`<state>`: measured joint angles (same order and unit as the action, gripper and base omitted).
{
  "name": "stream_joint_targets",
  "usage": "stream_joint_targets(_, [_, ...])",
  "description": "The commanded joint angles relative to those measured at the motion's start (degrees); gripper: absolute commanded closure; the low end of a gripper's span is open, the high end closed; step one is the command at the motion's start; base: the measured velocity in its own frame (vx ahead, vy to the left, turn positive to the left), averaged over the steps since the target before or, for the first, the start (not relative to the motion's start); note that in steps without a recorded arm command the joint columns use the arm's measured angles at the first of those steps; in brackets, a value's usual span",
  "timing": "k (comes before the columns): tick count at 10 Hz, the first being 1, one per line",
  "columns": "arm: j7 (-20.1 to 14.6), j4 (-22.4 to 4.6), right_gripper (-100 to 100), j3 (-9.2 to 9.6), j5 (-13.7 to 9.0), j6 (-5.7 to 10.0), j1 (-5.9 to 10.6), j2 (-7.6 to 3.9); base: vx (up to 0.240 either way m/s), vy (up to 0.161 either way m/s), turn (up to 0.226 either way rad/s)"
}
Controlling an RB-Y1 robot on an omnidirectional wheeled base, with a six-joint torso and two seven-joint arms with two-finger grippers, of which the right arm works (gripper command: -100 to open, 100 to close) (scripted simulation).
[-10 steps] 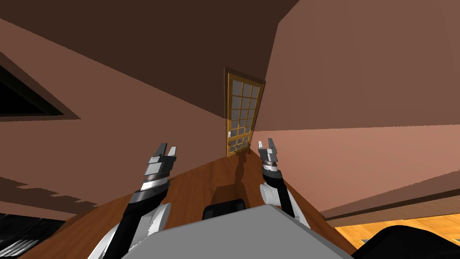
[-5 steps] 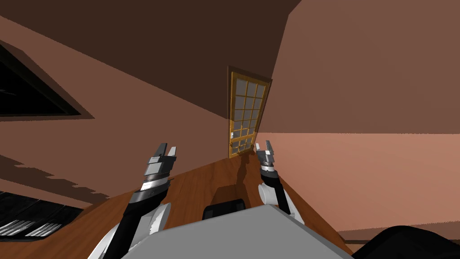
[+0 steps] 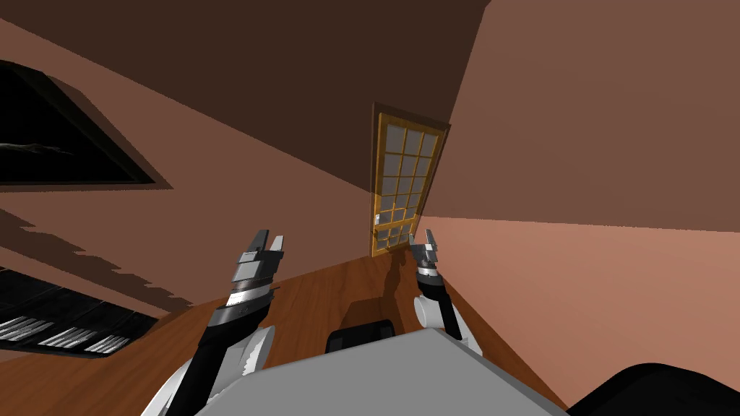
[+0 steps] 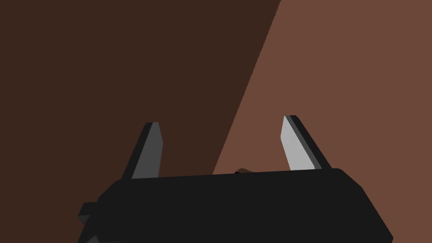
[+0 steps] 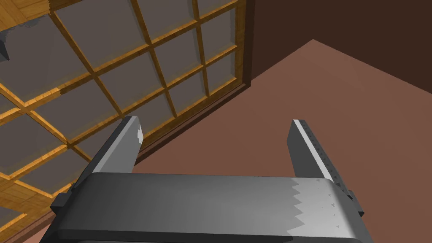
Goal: Pull the door open
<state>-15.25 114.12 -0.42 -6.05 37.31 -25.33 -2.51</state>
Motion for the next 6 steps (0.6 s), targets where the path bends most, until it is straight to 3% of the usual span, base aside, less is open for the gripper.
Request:
stream_joint_targets(1, [-1.73,-1.78,-100,0.32,-1.16,0.17,0.59,-0.32,0.092,-0.041,0.121])
stream_joint_targets(6, [-7.54,-8.60,-100,1.02,-5.25,1.64,2.50,-1.59,0.089,-0.054,0.150])
